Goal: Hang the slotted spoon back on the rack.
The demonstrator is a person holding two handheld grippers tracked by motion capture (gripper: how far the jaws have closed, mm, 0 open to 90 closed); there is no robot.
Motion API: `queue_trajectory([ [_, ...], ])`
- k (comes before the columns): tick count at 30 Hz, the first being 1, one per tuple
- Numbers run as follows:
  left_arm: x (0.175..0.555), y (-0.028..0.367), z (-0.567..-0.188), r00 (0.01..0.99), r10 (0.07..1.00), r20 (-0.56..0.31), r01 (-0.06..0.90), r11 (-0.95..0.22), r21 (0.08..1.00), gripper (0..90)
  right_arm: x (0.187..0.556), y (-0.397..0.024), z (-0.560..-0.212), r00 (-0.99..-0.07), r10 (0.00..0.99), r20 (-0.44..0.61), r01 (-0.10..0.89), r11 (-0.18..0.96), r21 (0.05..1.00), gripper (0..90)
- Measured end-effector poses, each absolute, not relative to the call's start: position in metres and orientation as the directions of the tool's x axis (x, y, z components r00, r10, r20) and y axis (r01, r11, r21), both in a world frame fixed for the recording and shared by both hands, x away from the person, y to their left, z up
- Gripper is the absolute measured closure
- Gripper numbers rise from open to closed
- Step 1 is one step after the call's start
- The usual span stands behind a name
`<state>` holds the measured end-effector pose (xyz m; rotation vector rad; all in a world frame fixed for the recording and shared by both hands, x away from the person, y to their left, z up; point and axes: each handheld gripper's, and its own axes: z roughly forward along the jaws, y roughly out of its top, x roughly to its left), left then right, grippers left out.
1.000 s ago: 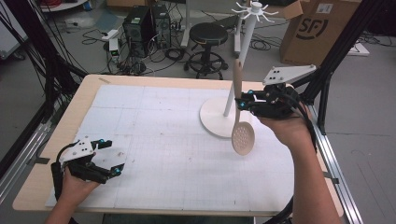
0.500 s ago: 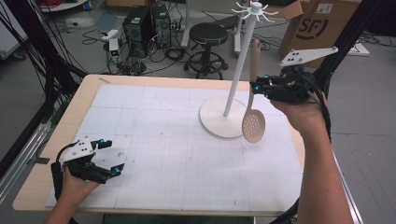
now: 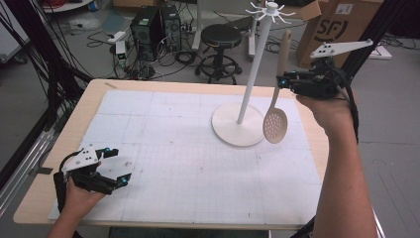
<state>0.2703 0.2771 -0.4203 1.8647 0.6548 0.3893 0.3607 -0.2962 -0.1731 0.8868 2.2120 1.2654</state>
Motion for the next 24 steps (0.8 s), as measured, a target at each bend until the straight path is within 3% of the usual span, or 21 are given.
queue_trajectory([
  [24, 0.271, 0.279, -0.423, 0.793, 0.606, -0.052, 0.267, -0.269, 0.925, 1.8, 0.403, -0.312, -0.168, -0.648, 0.76, -0.045, 0.378, 0.372, 0.848, 74.5],
])
